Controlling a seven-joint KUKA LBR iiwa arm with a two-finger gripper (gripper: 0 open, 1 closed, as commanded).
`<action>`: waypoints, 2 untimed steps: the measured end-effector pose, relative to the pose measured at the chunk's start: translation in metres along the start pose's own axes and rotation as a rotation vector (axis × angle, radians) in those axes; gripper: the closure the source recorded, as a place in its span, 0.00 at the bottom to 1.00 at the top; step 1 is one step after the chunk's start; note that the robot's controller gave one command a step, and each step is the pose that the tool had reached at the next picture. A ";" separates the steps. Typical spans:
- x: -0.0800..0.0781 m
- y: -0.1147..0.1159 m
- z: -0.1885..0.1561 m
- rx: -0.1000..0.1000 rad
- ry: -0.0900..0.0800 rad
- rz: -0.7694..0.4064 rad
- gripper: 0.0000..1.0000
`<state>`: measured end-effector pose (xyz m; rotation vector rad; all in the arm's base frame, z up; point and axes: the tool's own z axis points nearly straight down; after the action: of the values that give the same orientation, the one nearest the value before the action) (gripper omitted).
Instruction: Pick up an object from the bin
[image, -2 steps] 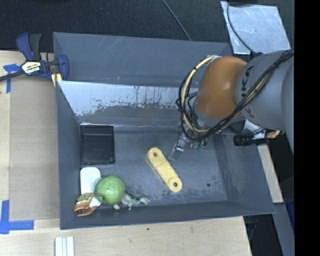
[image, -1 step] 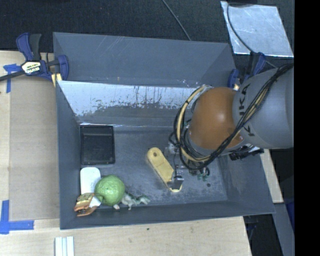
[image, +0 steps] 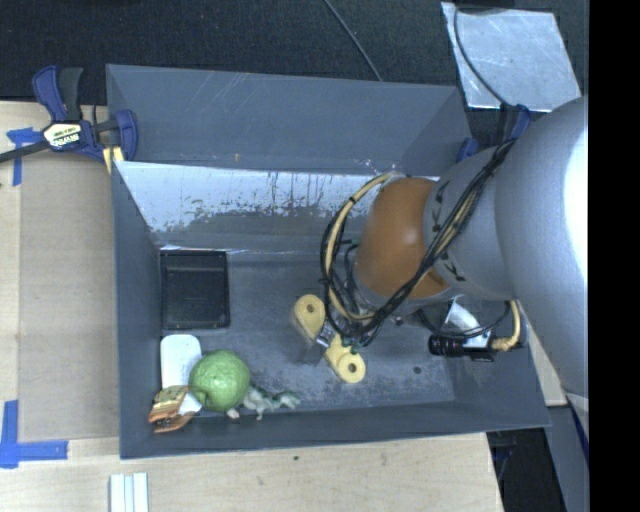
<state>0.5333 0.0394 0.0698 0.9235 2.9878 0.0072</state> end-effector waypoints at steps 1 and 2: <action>0.004 -0.048 -0.002 0.006 0.004 -0.238 1.00; 0.004 -0.048 -0.002 0.006 0.004 -0.238 1.00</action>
Offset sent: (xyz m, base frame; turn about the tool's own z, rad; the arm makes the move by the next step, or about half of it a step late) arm 0.0000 0.0000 0.0000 0.0000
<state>0.5035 0.0021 0.0714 0.5634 3.0817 -0.0023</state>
